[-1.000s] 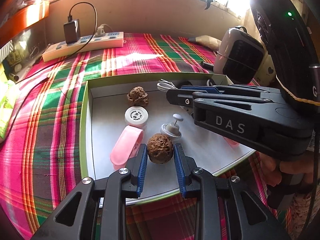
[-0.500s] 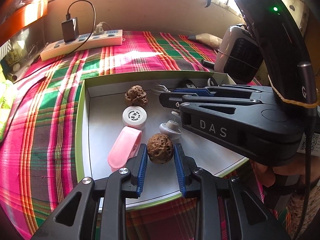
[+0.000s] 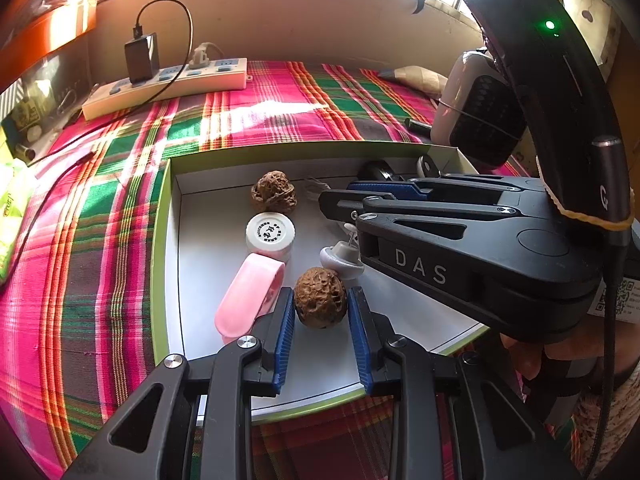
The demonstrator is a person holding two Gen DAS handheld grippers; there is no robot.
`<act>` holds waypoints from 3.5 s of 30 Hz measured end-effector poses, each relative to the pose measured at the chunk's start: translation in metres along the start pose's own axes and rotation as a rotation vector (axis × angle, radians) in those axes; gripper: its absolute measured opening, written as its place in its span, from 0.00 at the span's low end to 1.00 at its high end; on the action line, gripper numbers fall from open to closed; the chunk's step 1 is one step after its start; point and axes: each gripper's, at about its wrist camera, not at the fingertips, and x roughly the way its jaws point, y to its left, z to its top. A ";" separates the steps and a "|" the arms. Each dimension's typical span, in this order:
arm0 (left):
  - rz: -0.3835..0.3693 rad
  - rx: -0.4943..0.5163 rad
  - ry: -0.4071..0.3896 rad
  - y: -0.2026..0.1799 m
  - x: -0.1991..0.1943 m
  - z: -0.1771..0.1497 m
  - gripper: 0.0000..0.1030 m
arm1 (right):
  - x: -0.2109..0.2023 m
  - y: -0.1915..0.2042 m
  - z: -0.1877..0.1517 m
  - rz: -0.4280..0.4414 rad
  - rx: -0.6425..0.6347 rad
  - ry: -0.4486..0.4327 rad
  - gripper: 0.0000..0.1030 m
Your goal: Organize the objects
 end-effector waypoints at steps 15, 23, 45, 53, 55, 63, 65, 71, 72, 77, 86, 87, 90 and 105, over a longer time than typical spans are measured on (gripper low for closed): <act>0.027 0.003 -0.001 -0.002 -0.005 -0.002 0.30 | -0.016 -0.001 -0.004 -0.013 0.010 -0.030 0.28; 0.062 0.001 -0.027 -0.007 -0.019 -0.006 0.33 | -0.042 -0.007 -0.017 -0.023 0.064 -0.076 0.29; 0.170 -0.016 -0.124 -0.026 -0.070 -0.044 0.33 | -0.112 0.015 -0.076 -0.096 0.079 -0.193 0.39; 0.216 0.011 -0.096 -0.037 -0.069 -0.075 0.34 | -0.107 0.025 -0.110 -0.187 0.052 -0.145 0.43; 0.208 -0.002 -0.082 -0.038 -0.068 -0.082 0.34 | -0.106 0.026 -0.119 -0.194 0.051 -0.134 0.47; 0.233 -0.018 -0.058 -0.042 -0.063 -0.099 0.34 | -0.105 0.021 -0.142 -0.222 0.085 -0.101 0.47; 0.229 -0.028 -0.049 -0.043 -0.061 -0.101 0.34 | -0.104 0.019 -0.147 -0.228 0.092 -0.091 0.48; 0.246 -0.046 -0.056 -0.044 -0.059 -0.107 0.35 | -0.103 0.015 -0.157 -0.246 0.113 -0.065 0.58; 0.247 -0.048 -0.058 -0.044 -0.059 -0.106 0.35 | -0.103 0.014 -0.158 -0.247 0.116 -0.063 0.58; 0.269 -0.051 -0.064 -0.046 -0.057 -0.106 0.39 | -0.104 0.013 -0.162 -0.266 0.121 -0.059 0.59; 0.283 -0.061 -0.085 -0.049 -0.056 -0.106 0.41 | -0.105 0.011 -0.165 -0.281 0.132 -0.055 0.67; 0.282 -0.061 -0.085 -0.050 -0.056 -0.106 0.41 | -0.105 0.010 -0.164 -0.283 0.138 -0.054 0.68; 0.283 -0.061 -0.085 -0.050 -0.056 -0.106 0.42 | -0.105 0.009 -0.165 -0.287 0.143 -0.053 0.70; 0.281 -0.062 -0.086 -0.050 -0.056 -0.107 0.43 | -0.105 0.007 -0.164 -0.292 0.151 -0.050 0.74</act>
